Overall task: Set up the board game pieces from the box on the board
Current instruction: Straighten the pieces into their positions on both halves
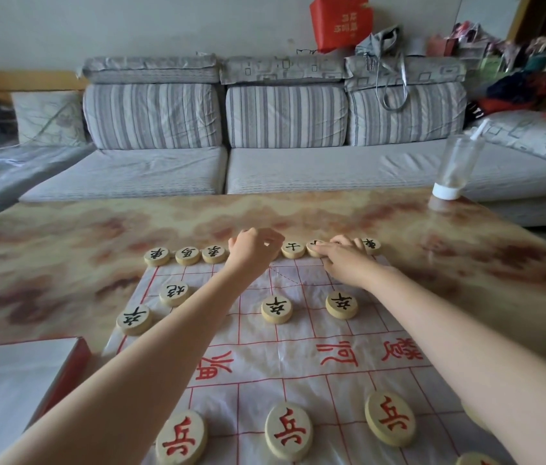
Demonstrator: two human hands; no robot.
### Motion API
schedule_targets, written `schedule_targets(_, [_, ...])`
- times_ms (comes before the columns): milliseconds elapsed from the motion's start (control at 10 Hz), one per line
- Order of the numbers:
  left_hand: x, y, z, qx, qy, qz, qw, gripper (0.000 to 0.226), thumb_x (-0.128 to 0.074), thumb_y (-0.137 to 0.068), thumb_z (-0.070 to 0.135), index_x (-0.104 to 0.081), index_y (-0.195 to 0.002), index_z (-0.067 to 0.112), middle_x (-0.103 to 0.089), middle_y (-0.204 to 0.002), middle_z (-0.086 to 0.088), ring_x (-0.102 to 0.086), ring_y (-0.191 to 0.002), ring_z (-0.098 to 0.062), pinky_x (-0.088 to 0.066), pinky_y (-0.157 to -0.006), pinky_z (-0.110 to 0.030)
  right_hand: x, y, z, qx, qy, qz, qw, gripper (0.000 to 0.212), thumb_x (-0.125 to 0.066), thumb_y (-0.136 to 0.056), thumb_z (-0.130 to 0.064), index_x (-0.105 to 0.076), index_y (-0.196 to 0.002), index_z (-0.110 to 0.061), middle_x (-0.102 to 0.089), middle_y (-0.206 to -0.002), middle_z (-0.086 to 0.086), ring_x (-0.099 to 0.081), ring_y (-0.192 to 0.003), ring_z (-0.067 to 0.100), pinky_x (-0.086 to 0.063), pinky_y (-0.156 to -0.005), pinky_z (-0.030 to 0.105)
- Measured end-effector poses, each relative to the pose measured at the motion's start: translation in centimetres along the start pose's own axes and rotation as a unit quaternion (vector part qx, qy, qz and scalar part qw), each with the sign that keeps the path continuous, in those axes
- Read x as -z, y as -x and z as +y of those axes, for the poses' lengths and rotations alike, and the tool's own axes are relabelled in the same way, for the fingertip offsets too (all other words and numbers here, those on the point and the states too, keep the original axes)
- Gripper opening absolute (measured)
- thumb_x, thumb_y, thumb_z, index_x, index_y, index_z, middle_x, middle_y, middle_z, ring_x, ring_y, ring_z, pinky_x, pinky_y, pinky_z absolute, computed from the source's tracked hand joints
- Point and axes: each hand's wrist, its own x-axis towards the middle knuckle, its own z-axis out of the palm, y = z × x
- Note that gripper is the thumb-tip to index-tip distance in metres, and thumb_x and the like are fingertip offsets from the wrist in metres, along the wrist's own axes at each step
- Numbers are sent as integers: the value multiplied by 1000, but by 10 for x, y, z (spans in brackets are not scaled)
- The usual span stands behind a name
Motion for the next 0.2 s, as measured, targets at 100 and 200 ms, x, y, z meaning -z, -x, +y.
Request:
schedule_targets(100, [-3, -1, -4, -3, -1, -2, 1000, 23, -51, -90, 29, -69, -102, 25, -71, -107, 2, -55, -113, -19, -32, -100, -34, 4, 1, -2, 21, 8, -2, 1000, 48, -34, -94, -12, -37, -140, -26, -26, -152, -2, -26, -130, 25, -21, -102, 33])
schedule_targets(200, [1, 0, -3, -5, 4, -1, 1000, 22, -51, -89, 28, -68, -104, 25, -71, -106, 3, -55, -112, -20, -33, -101, -35, 8, -3, -6, 34, -24, 26, 999, 52, -36, -94, -11, -31, -144, -24, -20, -156, -8, -14, -143, 13, -13, -109, 35])
